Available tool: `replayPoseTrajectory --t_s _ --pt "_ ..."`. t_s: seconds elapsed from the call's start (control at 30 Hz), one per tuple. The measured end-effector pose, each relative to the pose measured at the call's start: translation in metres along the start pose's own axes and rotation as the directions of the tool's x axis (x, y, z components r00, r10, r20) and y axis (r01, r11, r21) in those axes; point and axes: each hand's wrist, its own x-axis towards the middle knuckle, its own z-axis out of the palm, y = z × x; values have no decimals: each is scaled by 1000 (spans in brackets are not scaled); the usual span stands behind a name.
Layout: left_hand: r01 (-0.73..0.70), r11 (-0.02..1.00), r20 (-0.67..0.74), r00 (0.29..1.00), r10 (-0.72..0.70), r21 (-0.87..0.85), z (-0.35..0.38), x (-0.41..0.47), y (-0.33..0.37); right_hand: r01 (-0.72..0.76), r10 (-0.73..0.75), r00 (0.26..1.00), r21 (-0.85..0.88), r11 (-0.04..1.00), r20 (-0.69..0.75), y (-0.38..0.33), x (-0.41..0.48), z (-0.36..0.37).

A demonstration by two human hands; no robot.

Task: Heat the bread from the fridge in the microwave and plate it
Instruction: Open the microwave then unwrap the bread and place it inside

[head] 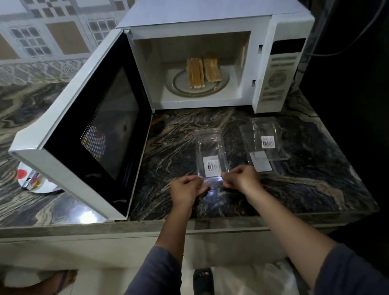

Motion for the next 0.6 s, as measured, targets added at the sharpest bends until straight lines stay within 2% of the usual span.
replayPoseTrajectory --t_s 0.23,0.3,0.37,0.43,0.53,0.6 --pt "-12 993 -75 997 21 121 6 0 7 53 -53 998 22 998 -25 0 -6 -2" --pt "-71 959 -119 987 107 274 8 -1 5 80 -79 997 59 995 -21 3 -9 -3" --pt "-149 868 -141 960 241 473 11 -4 3 129 -128 992 62 990 -22 8 -12 -7" --pt "-221 800 -168 914 370 558 17 -13 3 200 -201 978 -8 980 -51 12 -17 -16" --pt "-387 769 -163 834 528 508 34 -36 7 319 -335 933 -132 939 -131 18 -26 -34" --pt "-469 774 -76 834 547 425 52 -48 4 384 -409 889 -152 911 -205 27 -36 -49"
